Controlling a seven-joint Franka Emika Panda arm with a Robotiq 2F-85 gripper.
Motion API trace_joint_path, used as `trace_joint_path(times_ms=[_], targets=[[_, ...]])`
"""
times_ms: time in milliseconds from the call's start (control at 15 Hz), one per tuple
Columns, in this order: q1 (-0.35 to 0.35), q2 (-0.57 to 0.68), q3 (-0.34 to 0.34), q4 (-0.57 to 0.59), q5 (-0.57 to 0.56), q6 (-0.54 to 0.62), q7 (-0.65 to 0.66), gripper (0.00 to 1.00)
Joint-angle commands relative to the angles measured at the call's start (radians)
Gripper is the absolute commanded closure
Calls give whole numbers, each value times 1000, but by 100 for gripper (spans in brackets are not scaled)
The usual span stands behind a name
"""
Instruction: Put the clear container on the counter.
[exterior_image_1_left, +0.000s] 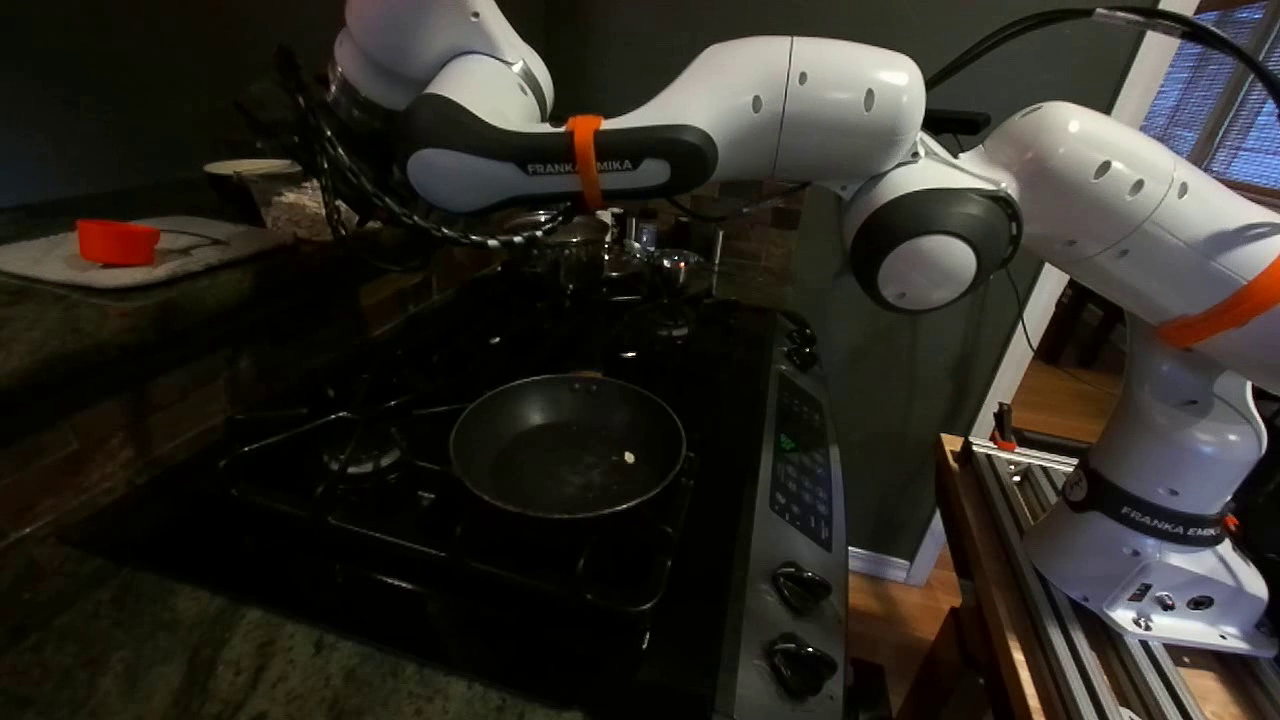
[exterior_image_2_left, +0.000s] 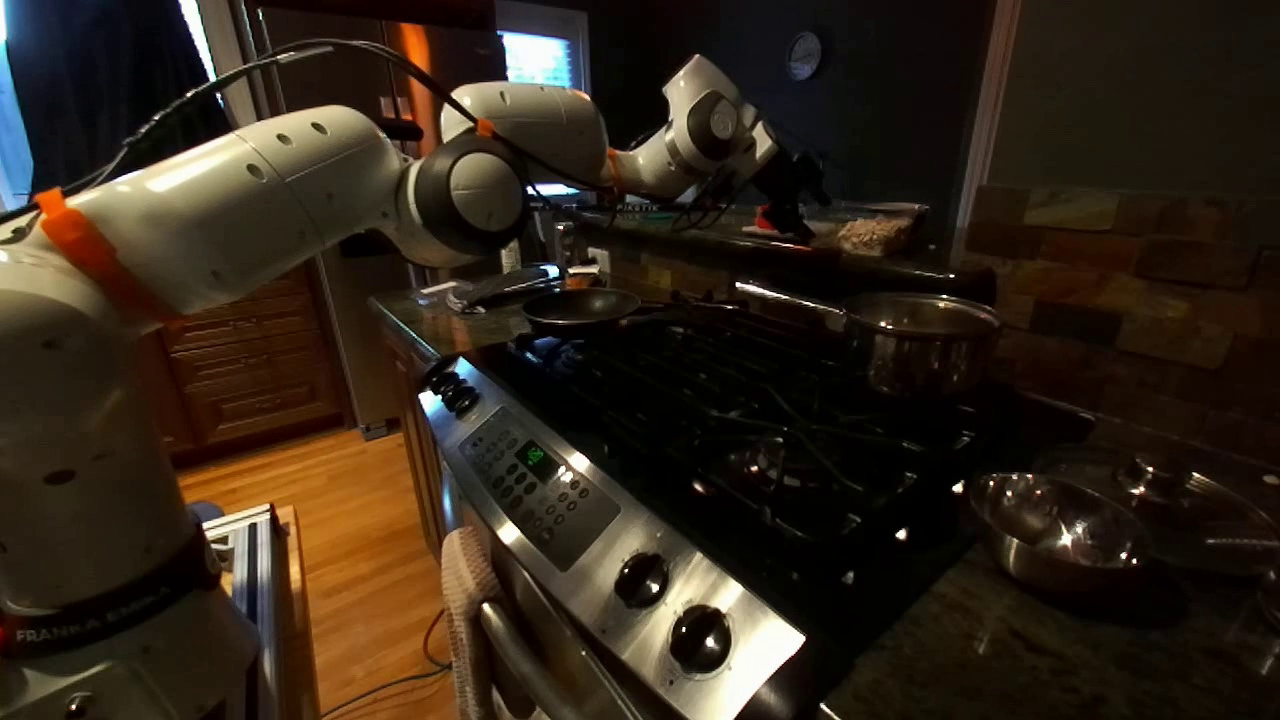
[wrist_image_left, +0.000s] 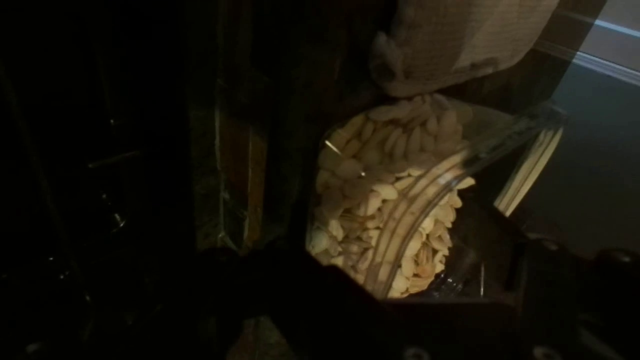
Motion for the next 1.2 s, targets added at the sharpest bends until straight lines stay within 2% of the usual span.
trace_joint_path(times_ms=[0, 267, 400, 533, 600, 667, 800, 933, 1133], targets=[[-5, 21, 9, 12, -10, 152, -36, 0], [-17, 58, 18, 25, 12, 414, -111, 0], [-18, 77, 14, 26, 25, 496, -124, 0], [-17, 75, 38, -3, 19, 527, -144, 0], [-14, 71, 52, -13, 21, 522, -166, 0], [-20, 107, 66, 58, 55, 475, -229, 0], [-7, 58, 91, 1, 64, 464, -323, 0], [-3, 29, 124, -3, 83, 406, -434, 0], [11, -59, 169, -25, 117, 191, -586, 0]])
